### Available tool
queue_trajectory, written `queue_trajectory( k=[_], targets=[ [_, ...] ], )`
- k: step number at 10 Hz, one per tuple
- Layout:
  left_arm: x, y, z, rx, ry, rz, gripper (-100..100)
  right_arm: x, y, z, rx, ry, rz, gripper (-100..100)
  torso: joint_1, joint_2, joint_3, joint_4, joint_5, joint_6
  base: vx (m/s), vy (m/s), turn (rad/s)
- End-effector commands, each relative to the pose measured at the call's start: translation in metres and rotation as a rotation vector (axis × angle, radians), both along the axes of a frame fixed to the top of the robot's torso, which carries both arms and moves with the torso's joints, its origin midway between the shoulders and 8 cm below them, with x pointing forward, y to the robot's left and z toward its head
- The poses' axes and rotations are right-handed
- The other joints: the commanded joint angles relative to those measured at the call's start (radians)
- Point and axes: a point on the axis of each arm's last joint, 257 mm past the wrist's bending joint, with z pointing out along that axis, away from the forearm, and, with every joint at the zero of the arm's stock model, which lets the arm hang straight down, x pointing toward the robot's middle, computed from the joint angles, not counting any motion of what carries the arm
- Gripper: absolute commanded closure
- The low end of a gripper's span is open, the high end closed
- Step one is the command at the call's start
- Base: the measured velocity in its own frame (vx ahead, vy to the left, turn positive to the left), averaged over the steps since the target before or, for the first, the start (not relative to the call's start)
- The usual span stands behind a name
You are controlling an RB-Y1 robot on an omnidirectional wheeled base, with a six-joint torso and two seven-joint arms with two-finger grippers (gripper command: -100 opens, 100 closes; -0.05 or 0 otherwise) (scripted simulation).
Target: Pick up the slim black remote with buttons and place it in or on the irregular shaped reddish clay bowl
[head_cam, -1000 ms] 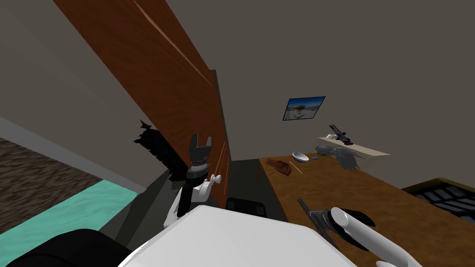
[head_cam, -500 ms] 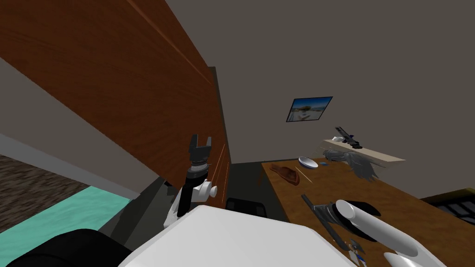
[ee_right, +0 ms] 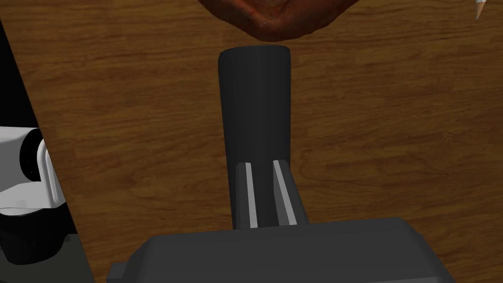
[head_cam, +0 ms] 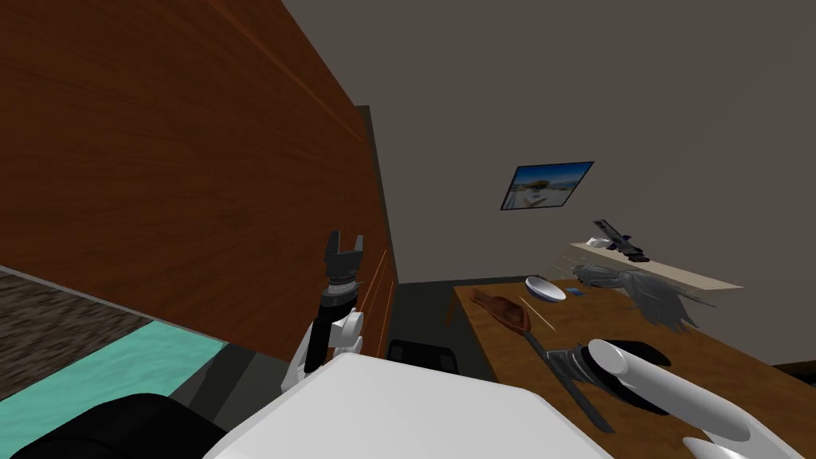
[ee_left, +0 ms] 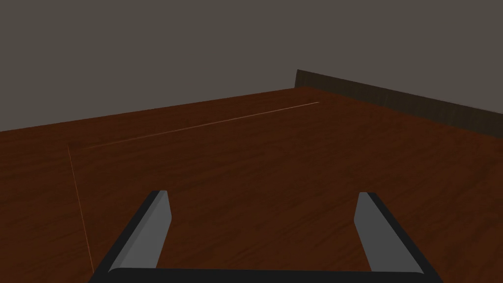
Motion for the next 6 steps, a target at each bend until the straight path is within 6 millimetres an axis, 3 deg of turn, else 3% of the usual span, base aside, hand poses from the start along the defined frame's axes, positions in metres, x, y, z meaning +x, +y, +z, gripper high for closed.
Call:
queue_trajectory(
  k=[1, 6],
  targets=[
    [0.000, 0.000, 0.000, 0.000, 0.000, 0.000, 0, -0.001, -0.002, 0.011, 0.006, 0.006, -0.016, 100, 0.000, 0.000, 0.000, 0.000, 0.000, 0.000, 0.148, 0.020, 0.104],
    [0.000, 0.000, 0.000, 0.000, 0.000, 0.000, 0, -0.014, 0.001, 0.032, 0.039, 0.029, -0.073, 100, 0.002, -0.005, -0.003, -0.001, 0.000, -0.001, 0.154, 0.014, 0.120]
  ],
)
